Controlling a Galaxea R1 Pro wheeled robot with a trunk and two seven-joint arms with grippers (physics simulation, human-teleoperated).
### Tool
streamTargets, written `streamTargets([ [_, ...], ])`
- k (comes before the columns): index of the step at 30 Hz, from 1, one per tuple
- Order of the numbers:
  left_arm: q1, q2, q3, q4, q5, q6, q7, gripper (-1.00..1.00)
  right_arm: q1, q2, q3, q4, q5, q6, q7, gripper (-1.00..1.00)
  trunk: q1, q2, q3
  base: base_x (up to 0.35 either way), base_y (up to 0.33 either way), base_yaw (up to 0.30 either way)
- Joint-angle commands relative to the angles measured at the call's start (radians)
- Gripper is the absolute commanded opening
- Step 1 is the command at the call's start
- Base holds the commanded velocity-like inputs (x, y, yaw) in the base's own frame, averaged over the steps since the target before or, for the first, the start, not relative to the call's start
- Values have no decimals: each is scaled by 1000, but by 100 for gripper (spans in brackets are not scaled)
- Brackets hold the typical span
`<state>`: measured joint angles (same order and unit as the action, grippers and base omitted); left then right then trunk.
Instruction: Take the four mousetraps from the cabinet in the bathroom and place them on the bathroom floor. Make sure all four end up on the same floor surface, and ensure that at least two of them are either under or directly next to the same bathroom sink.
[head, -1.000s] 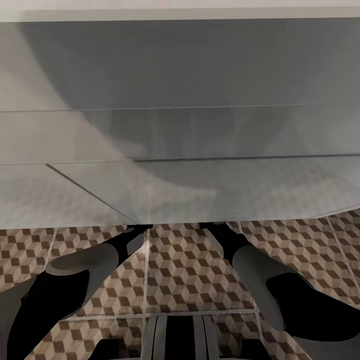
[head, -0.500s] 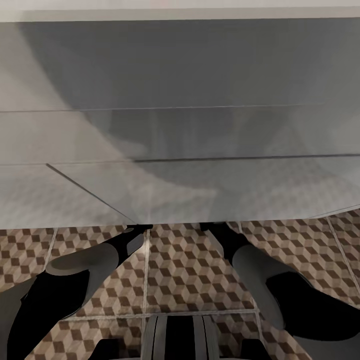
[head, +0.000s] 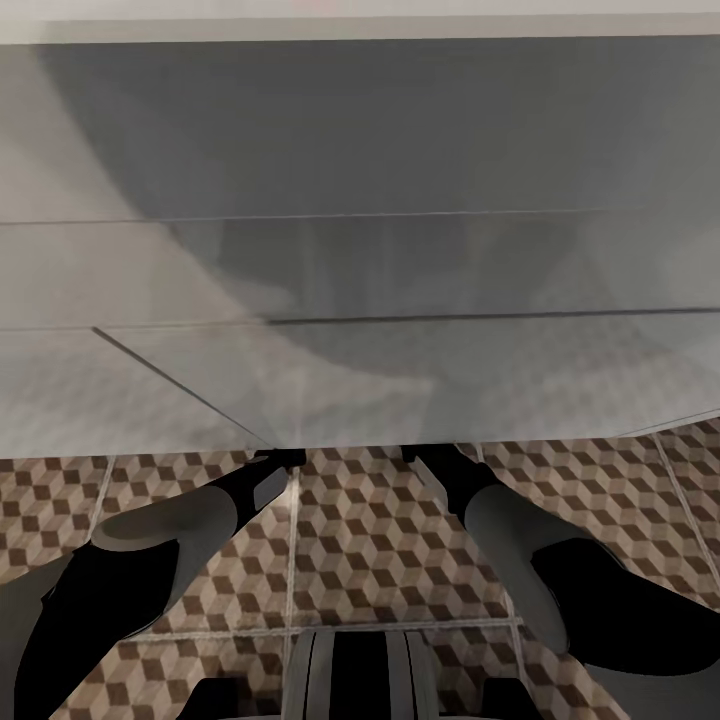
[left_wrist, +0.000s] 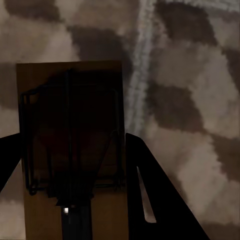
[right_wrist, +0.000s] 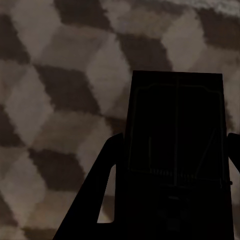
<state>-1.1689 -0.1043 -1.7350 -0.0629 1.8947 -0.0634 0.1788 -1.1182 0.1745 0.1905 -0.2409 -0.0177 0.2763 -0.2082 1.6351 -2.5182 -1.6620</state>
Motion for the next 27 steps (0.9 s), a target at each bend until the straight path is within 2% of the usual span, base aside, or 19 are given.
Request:
streamTargets([
  [1,0,0,0,1,-3,2,1,-100,0,0,0,0,-1,0,1,-100,0,0,0,0,0,0],
  [27,-5,1,0,6,-3,11,1,-100,-13,0,-2,5,5,-12,4,-100,0,0,0,0,0,0],
])
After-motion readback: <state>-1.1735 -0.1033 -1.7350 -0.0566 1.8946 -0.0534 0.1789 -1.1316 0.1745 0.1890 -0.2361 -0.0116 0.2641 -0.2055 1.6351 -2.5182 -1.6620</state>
